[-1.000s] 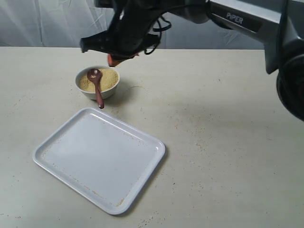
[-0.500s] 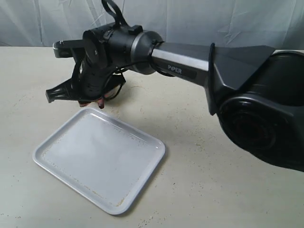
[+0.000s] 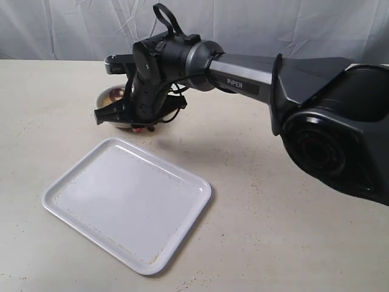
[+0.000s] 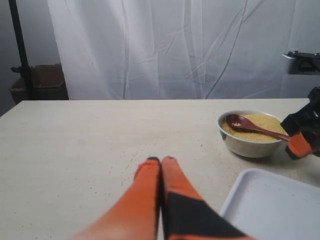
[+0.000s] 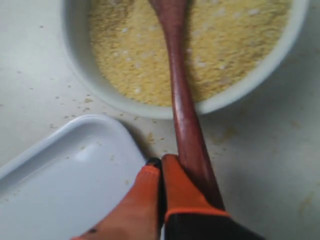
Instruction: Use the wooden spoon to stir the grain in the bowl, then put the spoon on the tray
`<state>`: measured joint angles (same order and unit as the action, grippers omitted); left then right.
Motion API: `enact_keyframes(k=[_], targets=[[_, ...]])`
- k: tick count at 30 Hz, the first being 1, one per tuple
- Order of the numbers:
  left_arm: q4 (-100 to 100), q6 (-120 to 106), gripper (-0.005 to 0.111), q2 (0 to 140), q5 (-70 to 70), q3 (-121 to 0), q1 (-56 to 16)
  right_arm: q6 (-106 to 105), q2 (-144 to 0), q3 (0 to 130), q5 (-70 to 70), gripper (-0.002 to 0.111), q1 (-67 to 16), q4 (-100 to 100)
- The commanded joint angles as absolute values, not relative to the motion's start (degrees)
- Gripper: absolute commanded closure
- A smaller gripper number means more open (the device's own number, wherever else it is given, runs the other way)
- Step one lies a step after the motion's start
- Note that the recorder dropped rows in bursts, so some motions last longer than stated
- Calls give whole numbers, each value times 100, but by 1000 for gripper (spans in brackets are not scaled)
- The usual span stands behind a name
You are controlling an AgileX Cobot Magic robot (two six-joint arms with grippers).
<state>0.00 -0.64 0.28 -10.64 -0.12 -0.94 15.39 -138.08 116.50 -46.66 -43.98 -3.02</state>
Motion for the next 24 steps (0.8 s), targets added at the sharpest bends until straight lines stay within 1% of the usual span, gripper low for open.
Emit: enact_keyframes(k=[1, 11, 17, 24], targets=[[0, -61, 107, 0, -1040, 0, -130, 1561, -13813, 11681, -4786, 109, -4210, 0], [0, -61, 107, 0, -1040, 0, -130, 1817, -13845, 11681, -4534, 109, -3946, 372], [0, -61, 107, 0, -1040, 0, -130, 1909, -13845, 11681, -4310, 109, -3933, 381], [0, -61, 107, 0, -1040, 0, -130, 1842, -13508, 11695, -5148, 109, -3933, 481]])
